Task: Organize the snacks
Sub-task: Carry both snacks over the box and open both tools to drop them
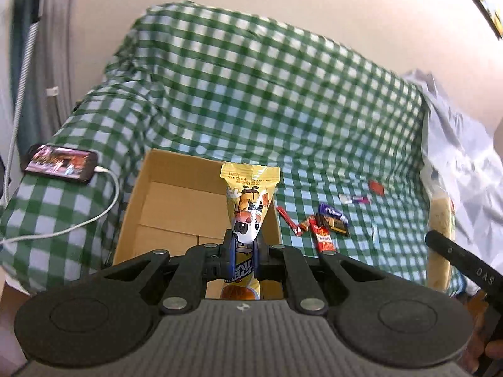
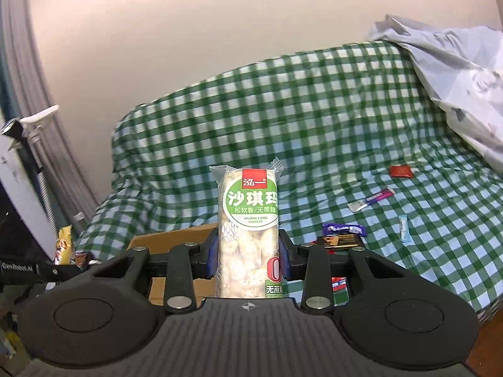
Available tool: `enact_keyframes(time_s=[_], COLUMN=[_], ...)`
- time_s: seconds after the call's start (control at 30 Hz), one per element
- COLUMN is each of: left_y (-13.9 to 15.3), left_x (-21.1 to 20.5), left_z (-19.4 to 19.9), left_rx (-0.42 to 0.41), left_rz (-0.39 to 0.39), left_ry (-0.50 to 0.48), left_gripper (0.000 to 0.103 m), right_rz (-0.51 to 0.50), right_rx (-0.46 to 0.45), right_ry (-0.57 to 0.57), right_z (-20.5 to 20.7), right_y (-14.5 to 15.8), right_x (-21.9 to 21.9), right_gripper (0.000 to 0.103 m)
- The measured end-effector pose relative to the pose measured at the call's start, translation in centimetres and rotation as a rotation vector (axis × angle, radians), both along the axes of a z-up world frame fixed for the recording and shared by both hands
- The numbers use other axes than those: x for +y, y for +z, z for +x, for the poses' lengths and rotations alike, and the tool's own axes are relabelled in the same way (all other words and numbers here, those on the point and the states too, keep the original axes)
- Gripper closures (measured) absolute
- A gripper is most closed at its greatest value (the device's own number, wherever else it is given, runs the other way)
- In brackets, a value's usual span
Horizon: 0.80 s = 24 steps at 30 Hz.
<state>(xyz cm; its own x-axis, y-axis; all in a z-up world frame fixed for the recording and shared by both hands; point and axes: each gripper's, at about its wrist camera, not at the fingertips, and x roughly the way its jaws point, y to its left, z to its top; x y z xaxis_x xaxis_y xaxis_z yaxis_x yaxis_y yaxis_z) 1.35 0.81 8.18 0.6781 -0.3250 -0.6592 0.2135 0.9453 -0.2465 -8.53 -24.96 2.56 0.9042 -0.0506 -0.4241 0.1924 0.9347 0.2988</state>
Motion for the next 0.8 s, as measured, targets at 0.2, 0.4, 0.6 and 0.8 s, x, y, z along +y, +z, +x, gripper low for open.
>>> enact_keyframes(time_s=[0.2,0.4,0.6,0.8], left_y=[0.9,1.1,0.9,0.1], left_x=[1.1,1.7,1.8,1.9], left_z=[-1.9,-2.9,-2.7,-2.0], left_rx=[-0.035,-0.059,-0.049,-0.035], left_rz=[-0.015,-0.035,-0.058,-0.052], left_ry=[0.009,0.001,-0.001,0.003], left_gripper=[0.092,0.092,0.092,0.092], right_rz=[-0.043,-0.069,-0.081,-0.089], right_rx=[-0.046,-0.072,-0.074,-0.060], right_ry=[0.046,0.064,0.075,0.100], right_z=[-1.9,-3.0,-3.0,-2.0], right_y=[1.9,2.9,3.2,2.9], right_x=[2.6,3.7,4.2,4.6], right_gripper=[0.065,0.065,0.065,0.065])
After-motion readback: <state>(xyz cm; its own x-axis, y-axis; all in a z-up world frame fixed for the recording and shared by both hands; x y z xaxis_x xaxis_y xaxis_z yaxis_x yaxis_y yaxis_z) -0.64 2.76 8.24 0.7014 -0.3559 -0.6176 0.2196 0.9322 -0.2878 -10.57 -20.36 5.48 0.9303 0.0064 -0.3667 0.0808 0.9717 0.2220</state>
